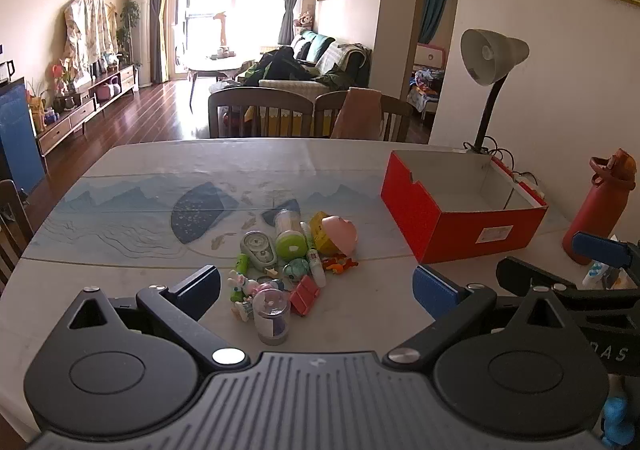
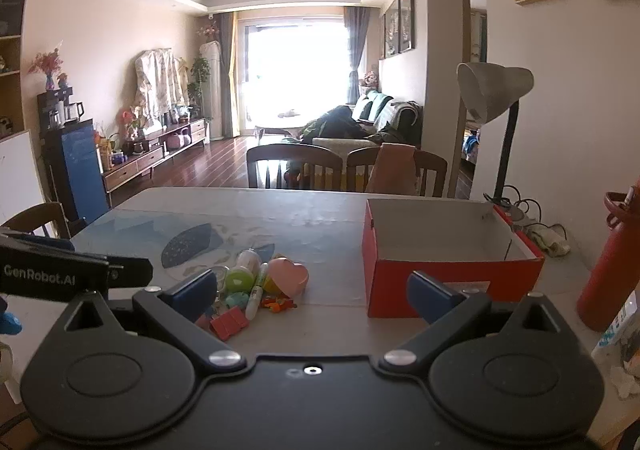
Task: Organize rigid objects
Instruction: 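Move both tools toward the pile of small items on the table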
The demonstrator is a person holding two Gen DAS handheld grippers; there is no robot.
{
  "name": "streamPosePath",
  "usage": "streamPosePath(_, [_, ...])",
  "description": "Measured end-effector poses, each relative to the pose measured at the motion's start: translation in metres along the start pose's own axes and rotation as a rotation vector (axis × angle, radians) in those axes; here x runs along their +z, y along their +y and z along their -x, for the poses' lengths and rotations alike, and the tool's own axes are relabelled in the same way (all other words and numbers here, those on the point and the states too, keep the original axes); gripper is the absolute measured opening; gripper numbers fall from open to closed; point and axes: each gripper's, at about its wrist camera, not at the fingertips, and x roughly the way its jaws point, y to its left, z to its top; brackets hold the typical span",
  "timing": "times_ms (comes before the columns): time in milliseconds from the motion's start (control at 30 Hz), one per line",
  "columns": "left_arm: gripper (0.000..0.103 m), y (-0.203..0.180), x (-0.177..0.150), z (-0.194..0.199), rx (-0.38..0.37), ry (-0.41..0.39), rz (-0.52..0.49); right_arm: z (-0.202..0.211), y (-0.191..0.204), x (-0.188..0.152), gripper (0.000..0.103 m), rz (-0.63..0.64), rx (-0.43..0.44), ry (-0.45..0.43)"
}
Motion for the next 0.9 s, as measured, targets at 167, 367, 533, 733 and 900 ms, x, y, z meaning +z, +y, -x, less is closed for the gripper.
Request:
streamPosePath(167, [0.103,-0.002,0.001,0.000,0.000,0.002,0.012,-0.001,-0.004,0.001,0.100,0.024,0.041,0.009])
streamPosePath(367, [0.103,0.003,-0.003,-0.006,0.015,0.008,0.034,-0.009,-0.009,-0.002,0.099,0.040,0.106,0.054])
streamPosePath(533, [0.103,0.019,-0.010,-0.026,0.027,0.043,0.051,-0.027,-0.004,-0.005,0.099,0.057,0.159,0.104])
streamPosePath(733, [0.103,0.039,-0.020,-0.062,0.017,0.092,0.021,-0.062,0.010,-0.016,0.093,0.095,0.188,0.163])
streamPosePath(900, [0.103,0.053,-0.025,-0.093,-0.001,0.119,0.000,-0.085,0.021,-0.025,0.091,0.128,0.228,0.211])
